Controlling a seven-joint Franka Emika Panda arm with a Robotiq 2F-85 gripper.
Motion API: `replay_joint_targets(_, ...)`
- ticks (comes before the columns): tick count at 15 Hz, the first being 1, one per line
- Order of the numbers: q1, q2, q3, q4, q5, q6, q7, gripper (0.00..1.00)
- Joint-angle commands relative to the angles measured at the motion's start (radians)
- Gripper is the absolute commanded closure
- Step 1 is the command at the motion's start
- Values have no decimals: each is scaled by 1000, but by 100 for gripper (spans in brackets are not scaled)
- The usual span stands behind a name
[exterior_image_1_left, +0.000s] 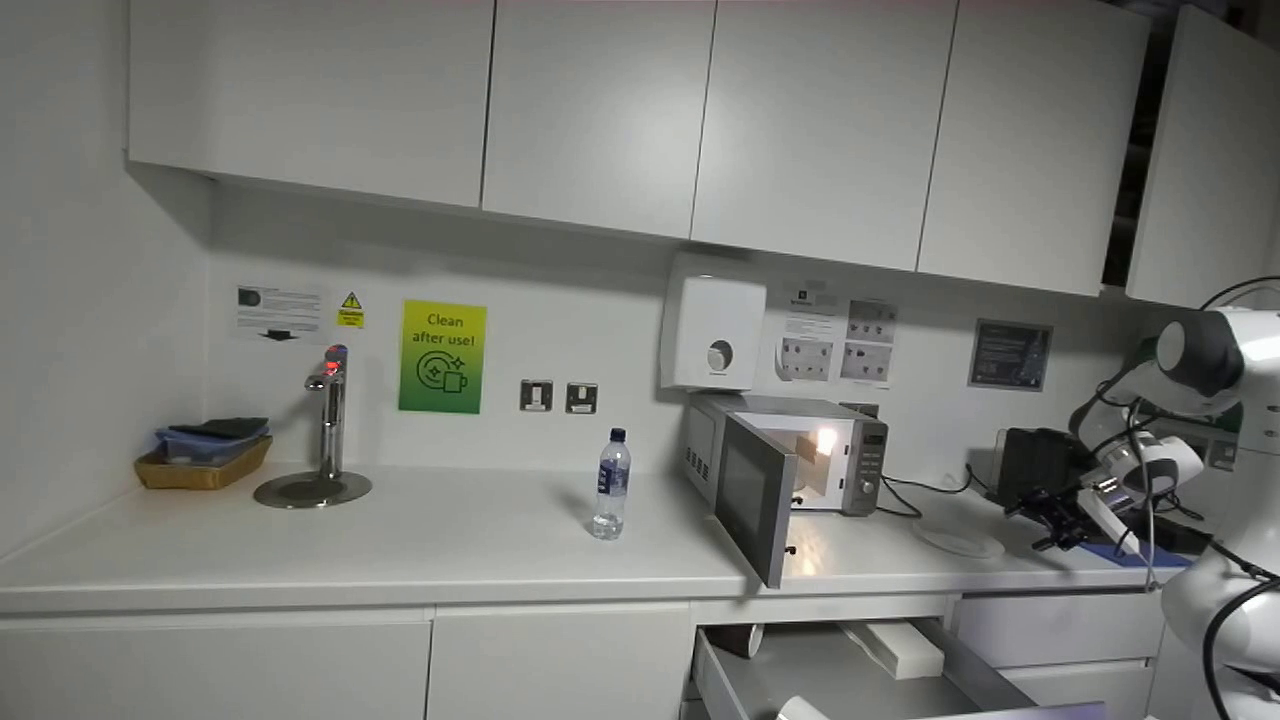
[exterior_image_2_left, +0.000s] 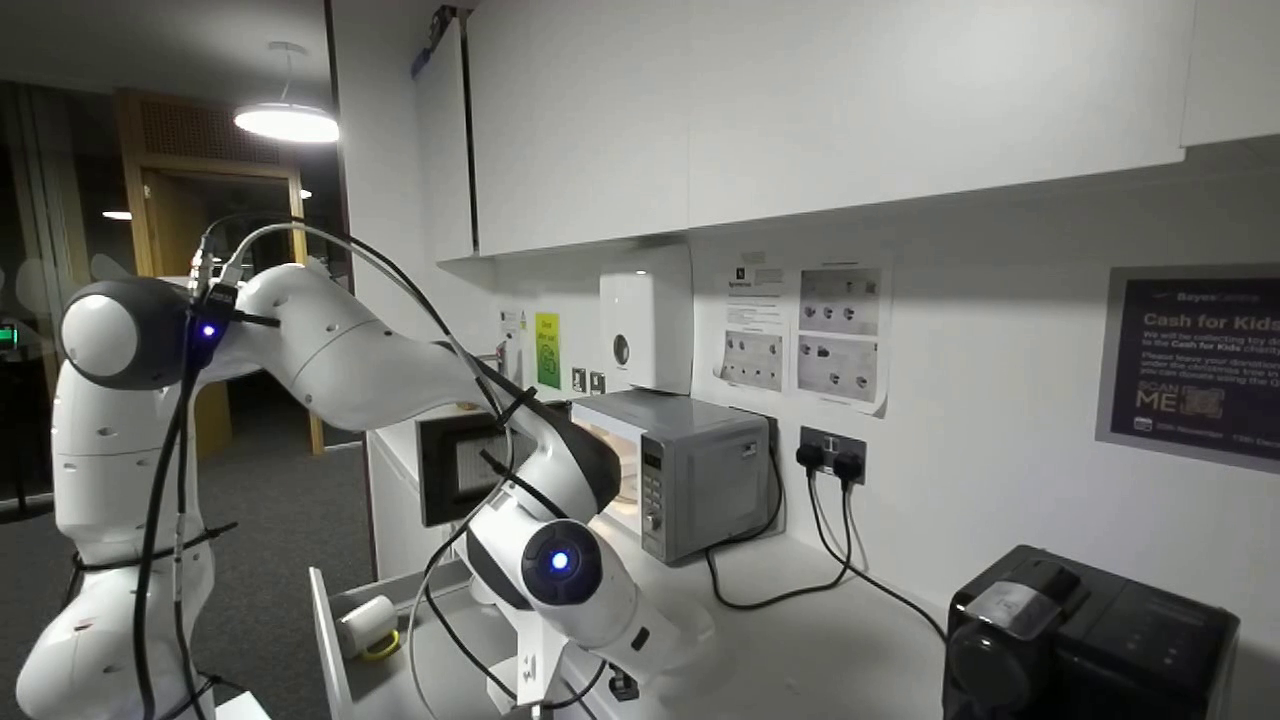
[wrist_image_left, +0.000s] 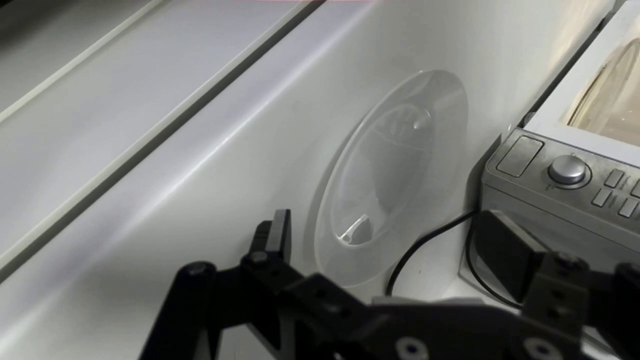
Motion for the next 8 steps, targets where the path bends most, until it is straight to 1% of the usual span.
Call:
replay_joint_targets(1,-10,-2,9,0,-3,0,3,0)
replay_joint_targets(5,-12,8,11,0,36,3,-3,0)
replay_joint_targets(8,-13,17,12,5,88,-1,-12,0)
